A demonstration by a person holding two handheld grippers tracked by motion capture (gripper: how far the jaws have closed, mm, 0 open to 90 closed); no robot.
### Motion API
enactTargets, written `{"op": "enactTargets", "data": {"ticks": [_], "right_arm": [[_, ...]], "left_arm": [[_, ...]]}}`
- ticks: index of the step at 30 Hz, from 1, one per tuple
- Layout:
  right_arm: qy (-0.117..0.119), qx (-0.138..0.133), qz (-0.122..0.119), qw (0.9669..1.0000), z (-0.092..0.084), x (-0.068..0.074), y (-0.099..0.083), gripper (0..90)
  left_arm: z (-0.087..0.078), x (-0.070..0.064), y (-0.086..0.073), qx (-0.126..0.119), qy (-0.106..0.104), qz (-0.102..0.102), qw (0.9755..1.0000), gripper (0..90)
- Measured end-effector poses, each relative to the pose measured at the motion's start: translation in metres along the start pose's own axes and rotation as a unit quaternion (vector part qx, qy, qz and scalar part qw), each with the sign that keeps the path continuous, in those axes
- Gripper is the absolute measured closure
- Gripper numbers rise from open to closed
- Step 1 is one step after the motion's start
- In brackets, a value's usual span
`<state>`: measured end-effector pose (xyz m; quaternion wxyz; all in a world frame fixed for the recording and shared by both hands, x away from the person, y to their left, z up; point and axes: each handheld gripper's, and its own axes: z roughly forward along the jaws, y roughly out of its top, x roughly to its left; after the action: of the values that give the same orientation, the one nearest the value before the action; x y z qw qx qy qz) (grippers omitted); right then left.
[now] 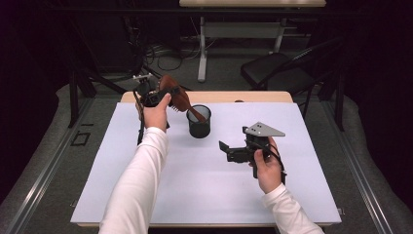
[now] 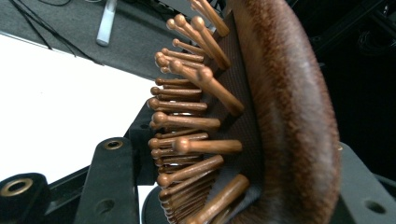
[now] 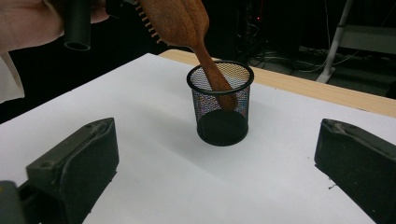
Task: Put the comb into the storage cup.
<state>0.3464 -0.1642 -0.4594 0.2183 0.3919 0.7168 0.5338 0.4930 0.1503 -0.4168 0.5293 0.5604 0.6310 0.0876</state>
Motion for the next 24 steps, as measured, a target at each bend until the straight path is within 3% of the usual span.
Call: {"op": "enactTargets", "data": {"ticks": [15, 24], "right_arm": [[0.001, 0.000, 0.000, 1.0000, -0.001, -0.001, 0.000, 0.0], [0.001, 0.001, 0.002, 1.0000, 0.000, -0.001, 0.000, 0.0]], "left_arm": [[0.007, -0.001, -0.007, 0.012, 0.000, 0.005, 0.9999, 47.7], [0.012, 0.000, -0.011, 0.015, 0.000, -0.004, 0.9999, 47.7]]}}
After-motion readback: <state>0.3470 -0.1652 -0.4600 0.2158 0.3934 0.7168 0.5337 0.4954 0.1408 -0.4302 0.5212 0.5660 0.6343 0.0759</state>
